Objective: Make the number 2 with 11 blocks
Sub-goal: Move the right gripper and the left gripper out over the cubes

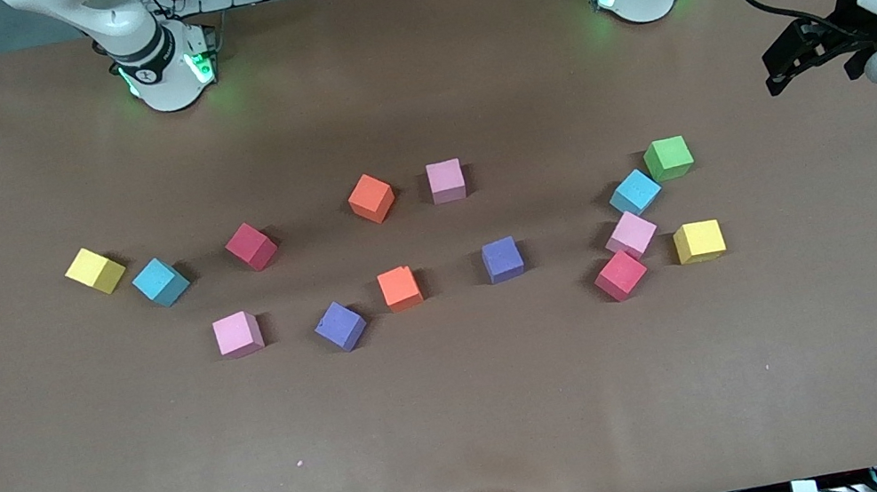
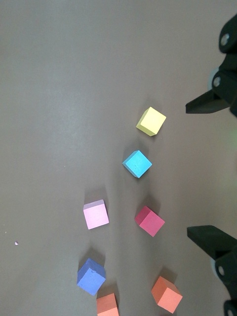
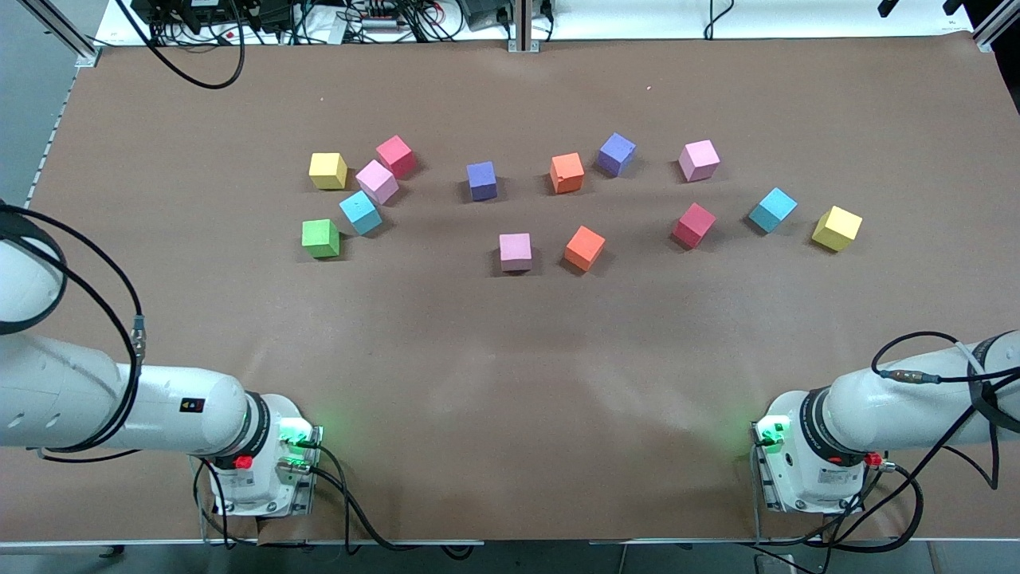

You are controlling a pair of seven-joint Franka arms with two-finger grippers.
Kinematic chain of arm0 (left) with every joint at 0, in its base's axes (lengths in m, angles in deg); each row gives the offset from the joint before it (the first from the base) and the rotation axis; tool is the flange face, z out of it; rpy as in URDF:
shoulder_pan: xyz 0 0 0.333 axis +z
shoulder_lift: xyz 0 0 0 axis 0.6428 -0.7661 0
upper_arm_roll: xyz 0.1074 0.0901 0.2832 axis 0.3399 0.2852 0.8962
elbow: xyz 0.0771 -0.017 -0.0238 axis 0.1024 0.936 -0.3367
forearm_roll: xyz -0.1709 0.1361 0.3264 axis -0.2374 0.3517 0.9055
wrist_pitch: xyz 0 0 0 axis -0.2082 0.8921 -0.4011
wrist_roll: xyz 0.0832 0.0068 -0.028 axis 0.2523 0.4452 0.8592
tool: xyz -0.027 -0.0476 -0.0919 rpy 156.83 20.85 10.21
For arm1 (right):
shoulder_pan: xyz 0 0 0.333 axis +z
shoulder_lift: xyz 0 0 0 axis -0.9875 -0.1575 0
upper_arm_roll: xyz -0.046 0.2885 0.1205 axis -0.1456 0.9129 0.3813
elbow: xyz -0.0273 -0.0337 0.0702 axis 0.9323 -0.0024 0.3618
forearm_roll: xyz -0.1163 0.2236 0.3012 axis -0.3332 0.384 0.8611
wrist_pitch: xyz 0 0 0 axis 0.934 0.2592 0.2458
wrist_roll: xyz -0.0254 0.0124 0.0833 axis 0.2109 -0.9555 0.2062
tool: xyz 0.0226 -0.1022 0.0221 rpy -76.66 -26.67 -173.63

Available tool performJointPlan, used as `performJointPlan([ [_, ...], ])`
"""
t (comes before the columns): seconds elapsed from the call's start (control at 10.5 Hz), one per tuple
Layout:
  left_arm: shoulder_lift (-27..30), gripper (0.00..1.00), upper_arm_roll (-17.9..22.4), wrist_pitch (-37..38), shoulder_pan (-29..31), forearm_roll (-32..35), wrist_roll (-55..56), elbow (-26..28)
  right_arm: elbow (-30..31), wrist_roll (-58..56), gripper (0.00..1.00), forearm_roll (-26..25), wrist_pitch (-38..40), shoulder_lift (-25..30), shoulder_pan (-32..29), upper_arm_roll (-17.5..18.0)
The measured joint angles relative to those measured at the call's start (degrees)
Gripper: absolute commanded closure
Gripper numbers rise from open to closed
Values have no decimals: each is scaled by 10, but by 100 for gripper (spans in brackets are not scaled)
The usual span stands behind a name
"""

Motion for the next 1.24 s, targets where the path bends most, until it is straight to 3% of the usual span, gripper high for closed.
performJointPlan([
  [0.76, -25, 0, -1, 6, -15, 0, 16, 8, 8, 0, 0, 0, -6, -6, -11, 23],
  [1.24, -37, 0, -10, 6, -50, -1, 136, 23, 116, 0, 0, 1, -121, -42, 28, 29],
])
